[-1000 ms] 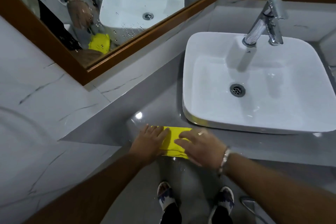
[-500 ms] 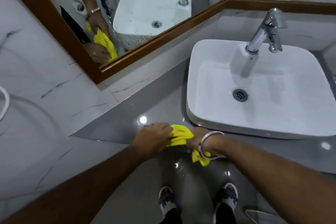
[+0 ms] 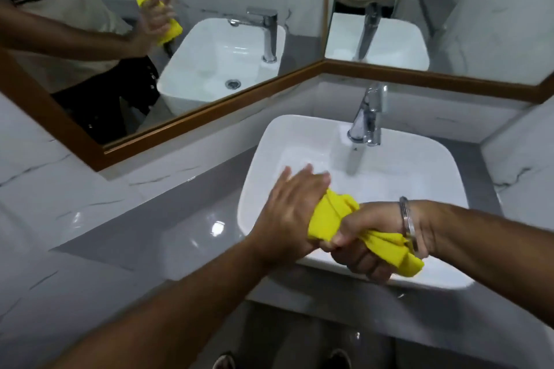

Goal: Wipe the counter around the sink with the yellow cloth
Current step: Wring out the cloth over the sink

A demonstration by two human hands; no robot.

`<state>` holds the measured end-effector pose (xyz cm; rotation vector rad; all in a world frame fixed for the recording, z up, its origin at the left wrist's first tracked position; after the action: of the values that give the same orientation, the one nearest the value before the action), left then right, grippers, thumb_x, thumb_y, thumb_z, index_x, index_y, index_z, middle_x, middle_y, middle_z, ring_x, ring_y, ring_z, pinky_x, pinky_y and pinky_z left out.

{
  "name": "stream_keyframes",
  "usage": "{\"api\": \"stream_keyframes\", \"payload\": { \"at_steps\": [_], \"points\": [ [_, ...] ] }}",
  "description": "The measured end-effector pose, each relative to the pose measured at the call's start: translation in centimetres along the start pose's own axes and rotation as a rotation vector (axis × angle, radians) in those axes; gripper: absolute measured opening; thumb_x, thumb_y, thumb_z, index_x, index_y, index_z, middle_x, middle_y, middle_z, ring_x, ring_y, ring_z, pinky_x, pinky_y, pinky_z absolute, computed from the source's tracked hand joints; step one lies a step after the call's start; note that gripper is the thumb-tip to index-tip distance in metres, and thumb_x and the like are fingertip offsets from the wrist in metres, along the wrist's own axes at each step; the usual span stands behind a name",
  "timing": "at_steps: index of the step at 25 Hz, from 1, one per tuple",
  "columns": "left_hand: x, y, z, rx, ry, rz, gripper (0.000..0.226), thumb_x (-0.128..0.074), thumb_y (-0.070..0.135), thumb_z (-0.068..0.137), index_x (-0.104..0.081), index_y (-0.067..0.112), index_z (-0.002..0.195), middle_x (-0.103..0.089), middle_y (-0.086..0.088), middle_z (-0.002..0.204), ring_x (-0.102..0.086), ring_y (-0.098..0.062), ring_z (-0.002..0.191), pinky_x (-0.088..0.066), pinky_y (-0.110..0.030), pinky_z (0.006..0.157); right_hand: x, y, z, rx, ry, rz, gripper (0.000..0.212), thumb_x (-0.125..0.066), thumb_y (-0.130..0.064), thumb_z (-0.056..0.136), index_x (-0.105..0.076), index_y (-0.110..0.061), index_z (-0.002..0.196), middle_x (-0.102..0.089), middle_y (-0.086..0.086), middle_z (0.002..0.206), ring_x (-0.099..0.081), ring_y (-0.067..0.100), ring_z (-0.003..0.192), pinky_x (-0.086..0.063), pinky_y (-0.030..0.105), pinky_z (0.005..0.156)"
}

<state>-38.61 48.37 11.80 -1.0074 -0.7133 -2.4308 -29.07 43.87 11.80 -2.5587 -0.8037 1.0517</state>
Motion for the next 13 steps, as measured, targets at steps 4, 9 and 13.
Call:
{"api": "stream_keyframes", "payload": {
  "at_steps": [4, 9, 13],
  "points": [
    [-5.2, 1.7, 9.0, -0.003, -0.363, 0.055, 0.032, -0.053, 0.043, 0.084, -0.062, 0.016, 0.097, -0.07, -0.007, 0.088, -0.067, -0.033, 0.079, -0.049, -0.035, 0.059, 7.3, 0.9, -6.6, -0.073, 0.105, -0.058, 0.016, -0.064, -0.025, 0.067, -0.057, -0.019, 0.079, -0.038, -0.011, 0.048, -0.033, 0.004, 0.039, -0.025, 0.011, 0.037],
    [-13.2, 0.0, 9.6, 0.349, -1.055, 0.375, 0.028, -0.054, 0.042, 0.083, -0.05, 0.017, 0.07, -0.056, 0.001, 0.069, -0.058, -0.029, 0.073, -0.039, -0.029, 0.061, 17.3, 0.5, -6.2, -0.036, 0.815, -0.731, 0.017, -0.066, -0.029, 0.066, -0.062, -0.012, 0.068, -0.059, 0.0, 0.053, -0.055, 0.019, 0.048, -0.042, 0.022, 0.046],
    [-17.4, -1.0, 5.1, 0.813, -1.195, -0.083, 0.03, -0.052, 0.018, 0.083, -0.039, 0.016, 0.056, -0.043, -0.001, 0.054, -0.045, -0.022, 0.052, -0.033, -0.025, 0.049, 20.1, -1.1, -2.7, 0.248, 1.076, -1.63, 0.018, -0.053, -0.024, 0.082, -0.059, -0.019, 0.098, -0.068, 0.007, 0.092, -0.064, 0.032, 0.085, -0.037, 0.03, 0.061]
  ]
}}
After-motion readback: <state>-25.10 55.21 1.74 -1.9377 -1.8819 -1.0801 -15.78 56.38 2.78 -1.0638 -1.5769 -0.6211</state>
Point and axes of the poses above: each hand's wrist, its own z-axis towards the middle knuckle, its own x-axis out of the back of the hand, y = z × x, the point moved 7 cm from there along z, towards the middle knuckle
